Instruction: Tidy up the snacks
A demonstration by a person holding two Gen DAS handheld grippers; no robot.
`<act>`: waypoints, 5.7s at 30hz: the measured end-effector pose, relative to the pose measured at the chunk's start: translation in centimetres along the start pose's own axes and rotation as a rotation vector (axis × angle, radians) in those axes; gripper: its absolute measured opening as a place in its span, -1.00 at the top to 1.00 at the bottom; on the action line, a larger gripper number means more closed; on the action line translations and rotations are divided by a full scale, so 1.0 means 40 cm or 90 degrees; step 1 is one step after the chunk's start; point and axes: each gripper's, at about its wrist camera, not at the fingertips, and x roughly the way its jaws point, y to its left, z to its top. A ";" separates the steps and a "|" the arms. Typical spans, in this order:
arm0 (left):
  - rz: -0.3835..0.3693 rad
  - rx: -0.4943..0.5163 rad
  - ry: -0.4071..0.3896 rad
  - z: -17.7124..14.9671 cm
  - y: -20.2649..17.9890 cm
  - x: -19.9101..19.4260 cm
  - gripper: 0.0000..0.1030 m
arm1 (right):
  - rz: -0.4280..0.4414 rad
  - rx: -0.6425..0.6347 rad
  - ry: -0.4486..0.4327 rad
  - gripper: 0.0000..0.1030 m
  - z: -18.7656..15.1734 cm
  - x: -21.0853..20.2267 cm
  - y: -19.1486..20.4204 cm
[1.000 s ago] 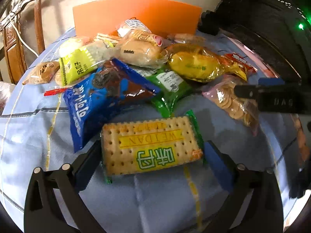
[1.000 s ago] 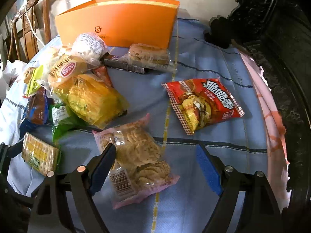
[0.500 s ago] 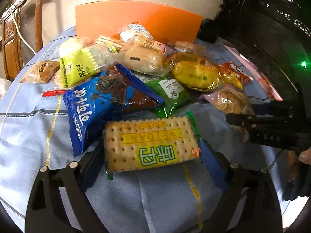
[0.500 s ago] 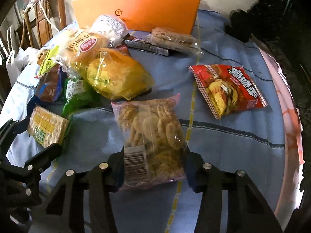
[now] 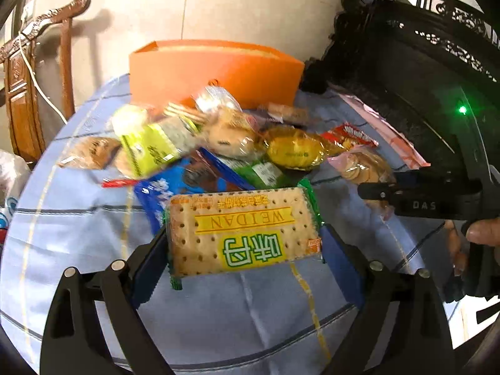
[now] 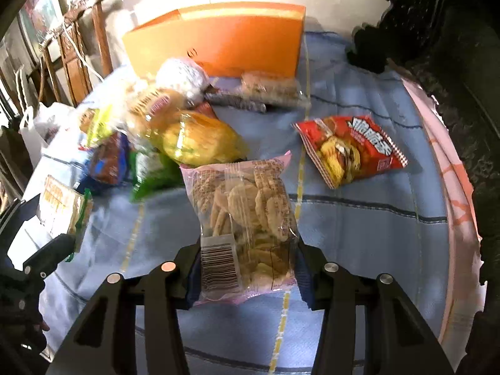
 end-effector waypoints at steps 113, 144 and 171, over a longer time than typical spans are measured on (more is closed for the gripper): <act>0.031 0.012 0.021 0.048 0.101 0.188 0.17 | 0.039 -0.109 -0.007 0.12 0.177 0.074 0.122; 0.058 -0.003 0.024 0.047 0.092 0.175 0.32 | 0.041 -0.091 -0.031 0.12 0.158 0.004 0.108; 0.104 0.101 -0.190 0.778 0.105 -0.025 0.30 | 0.024 -0.060 -0.284 0.12 0.734 -0.363 0.062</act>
